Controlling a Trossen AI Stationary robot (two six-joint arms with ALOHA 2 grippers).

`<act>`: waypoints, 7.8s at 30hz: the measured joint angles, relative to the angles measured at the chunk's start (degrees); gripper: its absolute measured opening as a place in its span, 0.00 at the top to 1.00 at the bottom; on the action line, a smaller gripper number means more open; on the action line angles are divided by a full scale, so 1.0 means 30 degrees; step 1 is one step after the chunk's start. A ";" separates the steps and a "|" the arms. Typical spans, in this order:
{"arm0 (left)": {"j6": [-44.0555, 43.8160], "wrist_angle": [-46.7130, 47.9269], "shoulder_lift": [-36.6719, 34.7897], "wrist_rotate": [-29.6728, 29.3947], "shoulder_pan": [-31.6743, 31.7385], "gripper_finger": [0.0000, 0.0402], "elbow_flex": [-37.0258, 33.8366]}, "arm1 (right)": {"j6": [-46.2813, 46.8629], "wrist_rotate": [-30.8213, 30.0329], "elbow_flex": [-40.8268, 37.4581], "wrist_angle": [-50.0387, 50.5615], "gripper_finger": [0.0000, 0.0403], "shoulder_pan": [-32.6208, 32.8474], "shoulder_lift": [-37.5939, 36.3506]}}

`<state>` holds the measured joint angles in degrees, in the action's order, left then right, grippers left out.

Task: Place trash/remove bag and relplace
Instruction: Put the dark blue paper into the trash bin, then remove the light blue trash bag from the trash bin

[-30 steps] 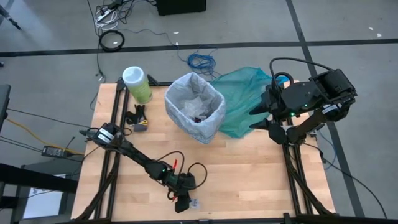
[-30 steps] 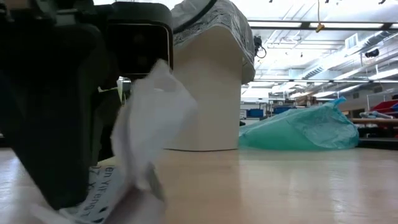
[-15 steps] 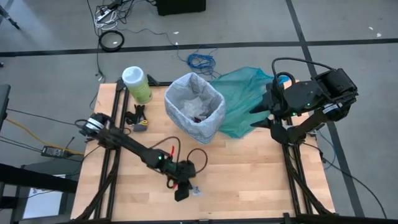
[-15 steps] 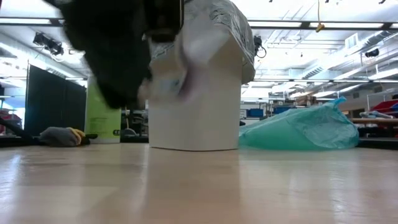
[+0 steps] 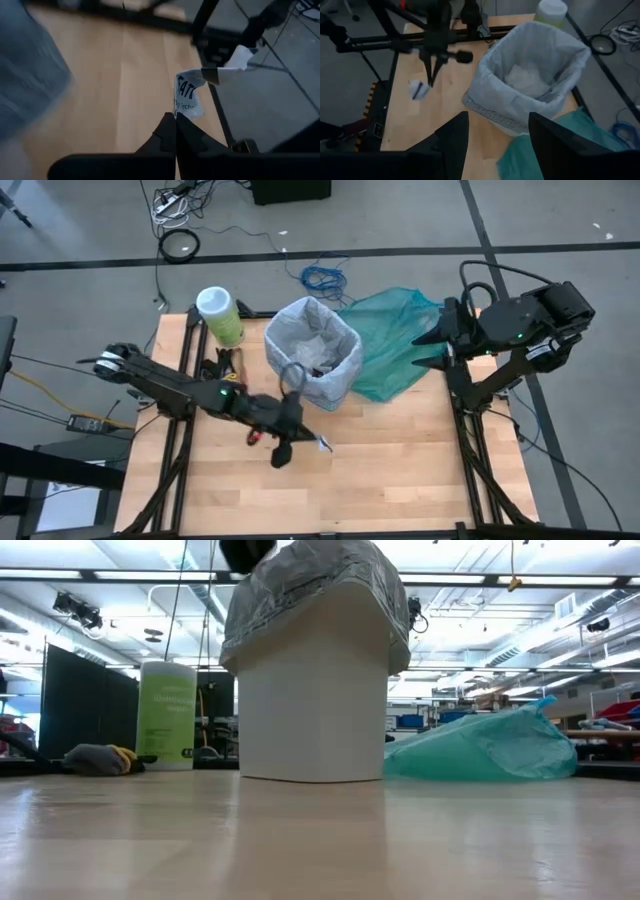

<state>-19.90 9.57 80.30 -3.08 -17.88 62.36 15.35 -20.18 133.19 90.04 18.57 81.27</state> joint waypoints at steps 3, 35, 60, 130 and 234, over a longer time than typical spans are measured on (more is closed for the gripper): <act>0.1449 0.0499 -0.1073 -0.1707 0.0227 1.00 0.1006 | -0.0201 -0.0790 0.0000 -0.0007 0.52 0.0007 -0.0253; 0.9624 1.2920 0.1734 -0.1123 1.2047 0.77 1.1902 | 0.4003 -0.4245 -0.5980 -0.0003 0.49 -0.0780 -0.0392; 0.0779 1.4493 0.0851 0.4490 1.2865 0.66 2.0795 | 1.6920 -0.7076 -2.4471 -1.4096 0.48 -0.0204 -1.0431; -1.7828 -1.3073 -1.5889 -0.1927 1.0532 0.66 -1.8229 | 1.5805 -0.3338 -2.6862 -2.4145 0.52 -0.7435 -0.8333; -1.3999 -3.2404 -0.5445 -0.3302 0.3512 0.98 -2.0657 | 1.3318 0.1453 -2.6855 -2.5097 0.55 -0.7521 -0.8348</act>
<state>-61.89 -87.64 63.96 -12.98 -7.35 0.38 55.30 -15.83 52.62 14.75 -3.99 56.23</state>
